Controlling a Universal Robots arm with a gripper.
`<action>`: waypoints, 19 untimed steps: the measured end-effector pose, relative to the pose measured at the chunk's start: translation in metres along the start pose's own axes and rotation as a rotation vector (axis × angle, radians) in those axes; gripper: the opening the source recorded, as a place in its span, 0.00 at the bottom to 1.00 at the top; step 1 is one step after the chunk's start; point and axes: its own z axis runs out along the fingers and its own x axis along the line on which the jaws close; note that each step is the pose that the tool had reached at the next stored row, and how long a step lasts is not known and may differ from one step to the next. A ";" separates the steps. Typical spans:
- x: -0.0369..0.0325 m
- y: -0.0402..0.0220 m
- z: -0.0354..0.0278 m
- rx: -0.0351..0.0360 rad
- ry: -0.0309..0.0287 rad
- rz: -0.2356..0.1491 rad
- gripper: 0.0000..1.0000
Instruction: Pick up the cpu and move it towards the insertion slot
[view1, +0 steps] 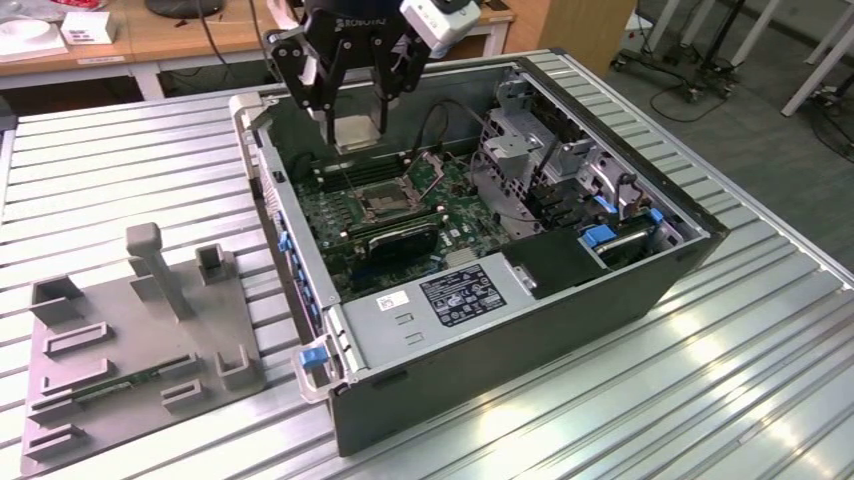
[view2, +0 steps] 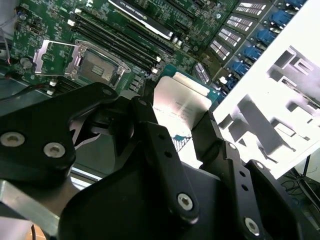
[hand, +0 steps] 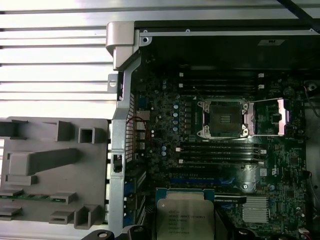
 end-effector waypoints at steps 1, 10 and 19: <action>-0.0016 0.0000 0.0001 -0.0001 -0.0001 0.000 0.54; -0.0224 -0.0003 0.0006 0.0000 0.0000 0.000 0.54; -0.0414 -0.0006 0.0009 -0.0001 0.0000 0.000 0.54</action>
